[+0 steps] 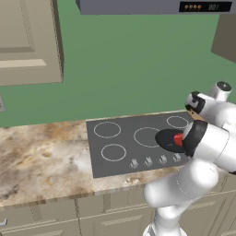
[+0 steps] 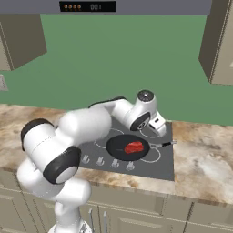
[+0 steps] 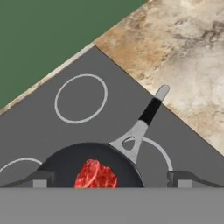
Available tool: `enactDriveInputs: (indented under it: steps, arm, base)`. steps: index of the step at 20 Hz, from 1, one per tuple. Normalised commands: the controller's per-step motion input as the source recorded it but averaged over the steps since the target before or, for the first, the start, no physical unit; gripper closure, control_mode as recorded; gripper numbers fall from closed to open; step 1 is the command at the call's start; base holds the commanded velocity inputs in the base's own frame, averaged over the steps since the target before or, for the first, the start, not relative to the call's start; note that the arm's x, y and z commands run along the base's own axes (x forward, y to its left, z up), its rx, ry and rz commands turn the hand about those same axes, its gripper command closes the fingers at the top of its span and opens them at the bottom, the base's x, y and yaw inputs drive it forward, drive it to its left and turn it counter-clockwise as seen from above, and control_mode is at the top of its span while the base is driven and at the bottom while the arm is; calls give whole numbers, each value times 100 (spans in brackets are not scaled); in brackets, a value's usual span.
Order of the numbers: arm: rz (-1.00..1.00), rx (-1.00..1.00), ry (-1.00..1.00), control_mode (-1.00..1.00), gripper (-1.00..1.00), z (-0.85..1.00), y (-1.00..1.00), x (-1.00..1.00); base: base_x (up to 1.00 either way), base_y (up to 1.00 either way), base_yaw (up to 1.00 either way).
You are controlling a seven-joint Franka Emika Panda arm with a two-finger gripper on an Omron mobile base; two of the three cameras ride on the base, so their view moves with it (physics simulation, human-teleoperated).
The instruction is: Pick up the pan with the steak in it and place it on the dining table. Then place the steak on the plate.
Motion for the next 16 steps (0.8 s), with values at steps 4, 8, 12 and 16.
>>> enactDriveInputs:
  steps: [4, 8, 12, 16]
  arm:
    - [-18, 0, 4, -100, -100, -26, -41, 28]
    - [-17, 0, 2, -100, -100, -22, -39, 13]
    - [-2, 0, 0, -100, -100, -2, -4, 1]
    - [-2, 0, 0, -100, -100, -9, -10, 0]
  base:
    - [0, 0, 0]
    - [0, 0, 0]
    - [0, 0, 0]
    - [0, 0, 0]
